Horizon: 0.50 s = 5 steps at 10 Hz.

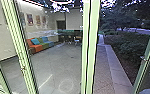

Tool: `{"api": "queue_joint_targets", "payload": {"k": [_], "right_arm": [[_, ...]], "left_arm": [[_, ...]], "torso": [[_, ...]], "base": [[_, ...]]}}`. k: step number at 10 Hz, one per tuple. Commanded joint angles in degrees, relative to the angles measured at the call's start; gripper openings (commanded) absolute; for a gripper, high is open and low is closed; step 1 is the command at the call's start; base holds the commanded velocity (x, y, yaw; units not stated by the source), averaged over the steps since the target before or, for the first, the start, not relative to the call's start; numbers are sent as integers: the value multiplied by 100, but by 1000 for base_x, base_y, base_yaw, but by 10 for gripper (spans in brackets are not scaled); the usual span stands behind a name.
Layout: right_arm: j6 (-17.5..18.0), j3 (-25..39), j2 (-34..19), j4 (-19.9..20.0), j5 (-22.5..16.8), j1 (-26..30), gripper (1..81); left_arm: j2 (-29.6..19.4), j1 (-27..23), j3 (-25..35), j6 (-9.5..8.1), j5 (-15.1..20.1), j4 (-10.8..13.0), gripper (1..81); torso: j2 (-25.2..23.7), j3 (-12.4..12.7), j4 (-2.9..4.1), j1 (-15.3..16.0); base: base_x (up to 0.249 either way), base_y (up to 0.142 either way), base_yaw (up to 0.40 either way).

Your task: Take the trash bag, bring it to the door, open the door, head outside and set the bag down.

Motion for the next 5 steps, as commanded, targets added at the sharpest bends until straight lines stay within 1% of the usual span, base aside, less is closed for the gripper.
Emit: {"api": "queue_joint_targets", "payload": {"k": [1, 3, 5], "right_arm": [[-64, -96, 153, -201, -294, 258, 811], [-81, -96, 153, -201, -294, 241, 811], [-72, -79, 162, -306, -242, 214, 811]], "left_arm": [[21, -301, -15, 16, 322, 29, 10], [39, -301, 2, 16, 331, 38, 10], [31, -292, 2, 16, 339, 38, 10]], "torso": [[0, 0, 0, 0], [0, 0, 0, 0], [0, 0, 0, 0]], "base": [[0, 0, 0], [0, 0, 0], [0, 0, 0]]}}
